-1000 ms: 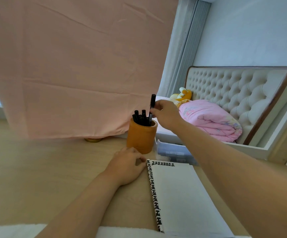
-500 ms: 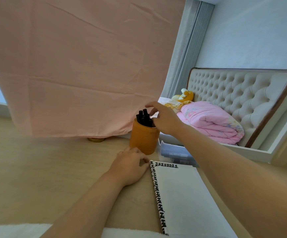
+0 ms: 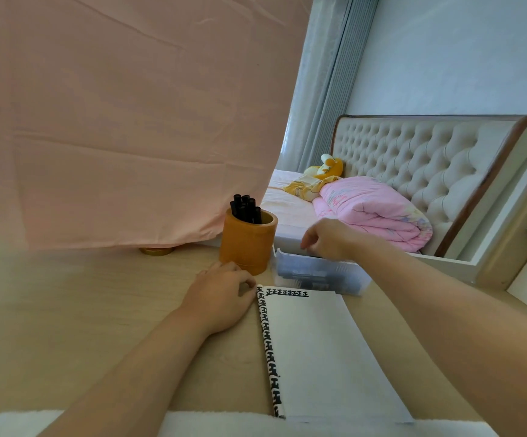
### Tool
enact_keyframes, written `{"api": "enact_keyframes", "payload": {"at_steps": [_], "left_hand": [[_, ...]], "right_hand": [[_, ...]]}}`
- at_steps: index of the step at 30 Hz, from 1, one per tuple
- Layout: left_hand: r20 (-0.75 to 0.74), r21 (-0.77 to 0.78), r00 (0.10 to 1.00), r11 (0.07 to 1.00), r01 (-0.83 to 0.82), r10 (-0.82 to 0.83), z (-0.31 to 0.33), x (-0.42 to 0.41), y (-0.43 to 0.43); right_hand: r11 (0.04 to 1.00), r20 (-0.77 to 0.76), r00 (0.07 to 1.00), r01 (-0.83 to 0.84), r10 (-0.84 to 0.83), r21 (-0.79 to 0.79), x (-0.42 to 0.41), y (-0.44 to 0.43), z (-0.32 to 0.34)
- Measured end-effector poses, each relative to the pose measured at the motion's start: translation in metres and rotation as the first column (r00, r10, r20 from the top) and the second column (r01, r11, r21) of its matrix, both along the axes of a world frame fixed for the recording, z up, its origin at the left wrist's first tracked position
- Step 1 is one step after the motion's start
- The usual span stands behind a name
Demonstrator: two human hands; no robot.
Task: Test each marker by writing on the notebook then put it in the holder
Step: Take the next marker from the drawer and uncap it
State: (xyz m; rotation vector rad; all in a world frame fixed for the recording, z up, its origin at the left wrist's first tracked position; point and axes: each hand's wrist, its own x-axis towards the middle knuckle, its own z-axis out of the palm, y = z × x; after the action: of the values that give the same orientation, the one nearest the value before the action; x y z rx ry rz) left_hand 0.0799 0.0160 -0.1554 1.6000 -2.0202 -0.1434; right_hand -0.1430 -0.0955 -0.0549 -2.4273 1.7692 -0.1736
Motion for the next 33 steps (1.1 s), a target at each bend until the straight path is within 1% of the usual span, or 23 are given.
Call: {"api": "enact_keyframes", "payload": {"at_steps": [1, 5, 9, 14, 21, 24, 28, 33], "left_hand": [[0.001, -0.003, 1.000, 1.000, -0.002, 0.002, 0.000, 0.000, 0.000], [0.009, -0.003, 1.000, 1.000, -0.003, 0.003, 0.000, -0.001, 0.000], [0.012, -0.014, 1.000, 1.000, -0.010, 0.010, -0.002, -0.001, -0.002], [0.013, -0.019, 1.000, 1.000, -0.009, 0.009, -0.002, -0.001, -0.003], [0.019, -0.021, 1.000, 1.000, -0.012, 0.012, -0.002, -0.001, -0.003], [0.024, -0.022, 1.000, 1.000, -0.011, 0.011, -0.002, -0.001, -0.003], [0.025, -0.021, 1.000, 1.000, -0.012, 0.013, -0.002, -0.001, -0.003], [0.032, -0.032, 0.999, 0.999, -0.009, 0.010, -0.003, -0.001, -0.004]], "right_hand": [[1.000, -0.022, 1.000, 0.014, -0.013, 0.017, -0.003, -0.003, -0.003], [0.993, -0.014, 1.000, 0.025, -0.024, 0.119, -0.001, -0.013, -0.006], [0.980, -0.066, 0.997, 0.043, -0.031, 0.196, 0.008, -0.024, -0.010], [0.987, -0.179, 0.984, 0.050, -0.022, 0.155, 0.012, -0.032, -0.014], [0.992, -0.192, 0.981, -0.008, 0.032, 0.123, 0.018, -0.034, -0.021], [0.990, -0.217, 0.976, -0.003, 0.034, 0.143, 0.020, -0.034, -0.019], [0.984, -0.295, 0.954, 0.006, 0.049, 0.180, 0.024, -0.032, -0.016], [0.987, -0.263, 0.962, -0.034, 0.074, 0.155, 0.024, -0.031, -0.012]]}}
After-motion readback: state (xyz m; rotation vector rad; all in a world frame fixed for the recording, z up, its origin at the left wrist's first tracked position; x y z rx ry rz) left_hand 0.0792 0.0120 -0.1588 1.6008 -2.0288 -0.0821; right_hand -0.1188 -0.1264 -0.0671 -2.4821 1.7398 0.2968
